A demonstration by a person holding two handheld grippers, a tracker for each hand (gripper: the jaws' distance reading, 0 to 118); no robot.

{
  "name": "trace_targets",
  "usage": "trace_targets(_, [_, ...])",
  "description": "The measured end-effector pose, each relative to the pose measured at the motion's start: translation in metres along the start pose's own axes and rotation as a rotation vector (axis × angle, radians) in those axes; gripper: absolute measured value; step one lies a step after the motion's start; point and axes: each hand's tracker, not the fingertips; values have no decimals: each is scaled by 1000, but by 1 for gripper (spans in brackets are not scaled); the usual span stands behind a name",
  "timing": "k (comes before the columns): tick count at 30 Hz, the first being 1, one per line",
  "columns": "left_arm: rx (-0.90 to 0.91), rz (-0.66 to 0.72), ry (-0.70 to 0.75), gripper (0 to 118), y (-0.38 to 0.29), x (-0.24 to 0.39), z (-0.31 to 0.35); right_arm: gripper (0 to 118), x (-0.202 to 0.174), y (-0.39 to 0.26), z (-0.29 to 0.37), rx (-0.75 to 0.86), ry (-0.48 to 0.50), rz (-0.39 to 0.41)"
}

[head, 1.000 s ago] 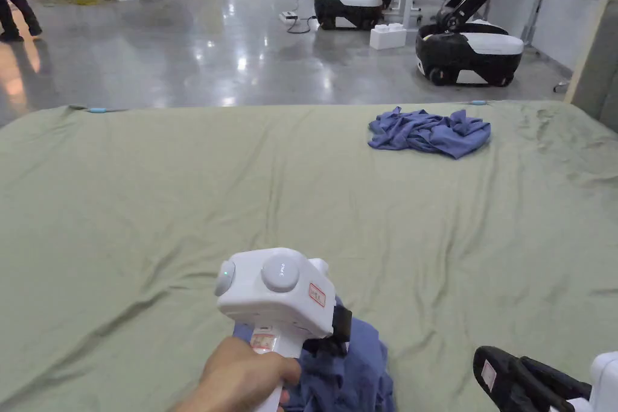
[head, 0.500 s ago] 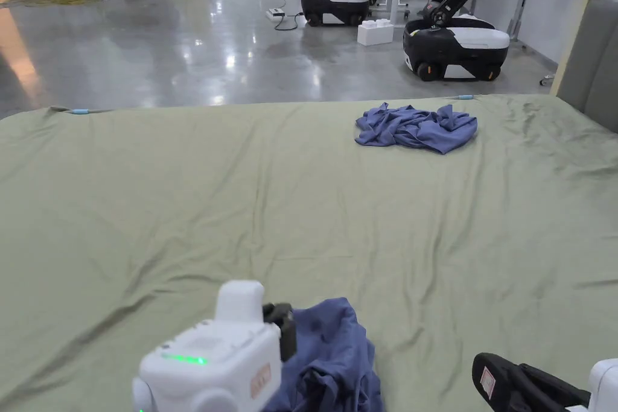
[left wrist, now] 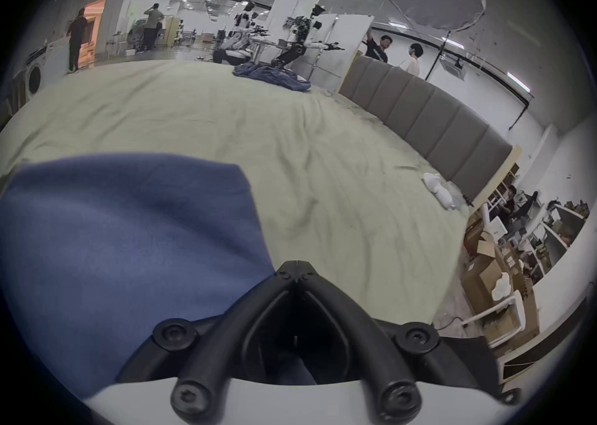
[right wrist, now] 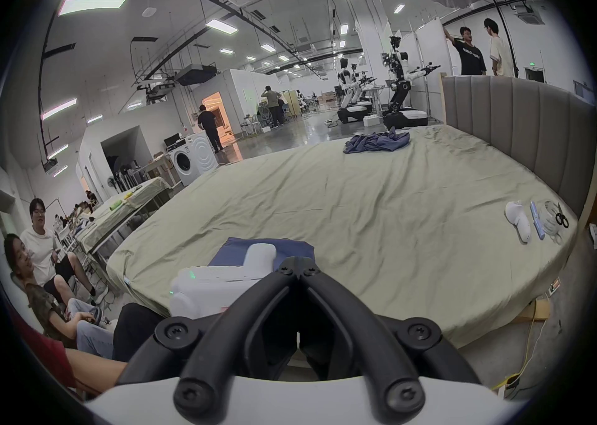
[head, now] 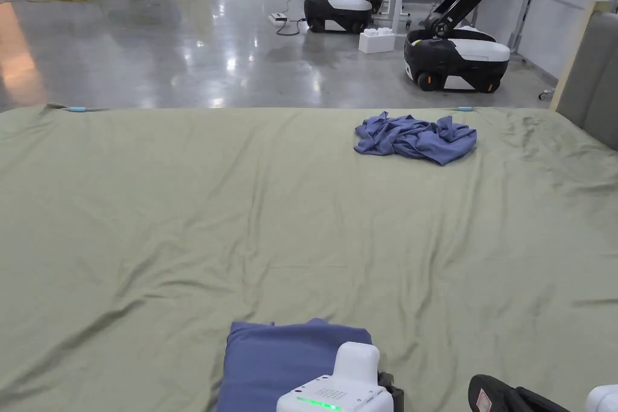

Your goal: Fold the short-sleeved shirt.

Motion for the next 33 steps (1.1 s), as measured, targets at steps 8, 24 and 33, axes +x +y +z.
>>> trace_targets(8, [247, 93, 0, 0, 29, -60, 172, 2, -30, -5, -90, -87, 74, 1])
trace_targets(24, [-212, 613, -130, 101, 24, -202, 90, 2, 11, -99, -225, -318, 39, -18])
trace_targets(33, [-293, 611, -282, 20, 46, -222, 88, 2, -10, -74, -207, -298, 114, -3])
